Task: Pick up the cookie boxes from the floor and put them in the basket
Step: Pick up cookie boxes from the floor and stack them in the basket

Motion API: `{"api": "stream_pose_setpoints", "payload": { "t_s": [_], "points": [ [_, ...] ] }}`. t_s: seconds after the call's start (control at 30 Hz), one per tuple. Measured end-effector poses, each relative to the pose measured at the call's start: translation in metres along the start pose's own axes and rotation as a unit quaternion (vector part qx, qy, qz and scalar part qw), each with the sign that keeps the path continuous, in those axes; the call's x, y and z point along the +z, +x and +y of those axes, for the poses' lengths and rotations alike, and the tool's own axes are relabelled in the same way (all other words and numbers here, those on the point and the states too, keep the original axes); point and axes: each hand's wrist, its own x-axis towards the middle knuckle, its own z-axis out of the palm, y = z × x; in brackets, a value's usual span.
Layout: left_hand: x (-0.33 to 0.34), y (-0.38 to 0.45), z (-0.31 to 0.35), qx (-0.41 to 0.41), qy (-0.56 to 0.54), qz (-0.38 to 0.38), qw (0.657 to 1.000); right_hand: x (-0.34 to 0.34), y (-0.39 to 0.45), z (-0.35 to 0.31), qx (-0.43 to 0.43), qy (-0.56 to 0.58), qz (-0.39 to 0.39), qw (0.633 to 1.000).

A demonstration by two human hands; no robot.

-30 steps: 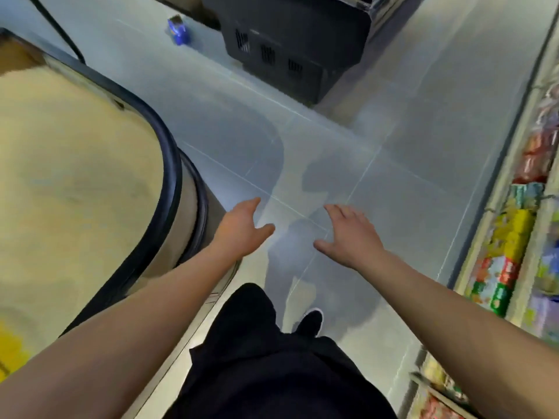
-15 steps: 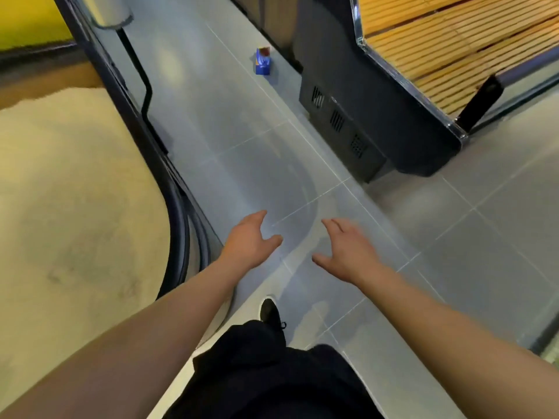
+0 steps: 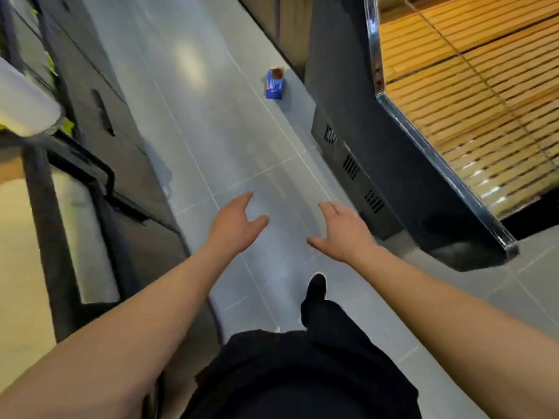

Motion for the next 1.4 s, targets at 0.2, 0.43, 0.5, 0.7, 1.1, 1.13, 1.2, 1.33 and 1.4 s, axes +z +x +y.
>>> {"api": "stream_pose_setpoints", "payload": {
  "t_s": [0.2,0.43,0.5,0.7,1.1,1.13,1.2,1.33,1.4],
  "points": [
    [-0.031,0.115,0.038,-0.054,-0.055,0.031,0.996,-0.087,0.144,0.015,-0.060,-0.051,-0.016,0.997],
    [-0.081,0.271,0.027,-0.103,-0.116,0.056,0.986,-0.143,0.333,-0.020,-0.104,-0.083,-0.047,0.990],
    [-0.100,0.323,0.015,-0.108,-0.117,0.046,0.986,-0.156,0.390,-0.038,-0.098,-0.089,-0.052,0.990],
    [-0.182,0.466,-0.010,-0.102,-0.073,0.009,0.992,-0.213,0.534,-0.095,-0.076,-0.061,-0.055,0.994],
    [-0.275,0.798,0.030,-0.039,0.015,-0.035,0.999,-0.281,0.812,-0.088,0.058,0.030,-0.073,0.995],
    [-0.276,0.827,0.032,-0.045,0.021,-0.042,0.998,-0.282,0.838,-0.085,0.070,0.045,-0.077,0.994],
    [-0.277,0.878,0.038,-0.065,0.021,-0.062,0.996,-0.282,0.883,-0.079,0.094,0.080,-0.086,0.989],
    [-0.273,0.980,0.050,-0.062,0.031,-0.106,0.992,-0.286,0.975,-0.067,0.147,0.135,-0.107,0.974],
    [-0.265,1.030,0.049,-0.069,0.024,-0.119,0.990,-0.281,1.020,-0.063,0.177,0.175,-0.117,0.961]
  ]
}}
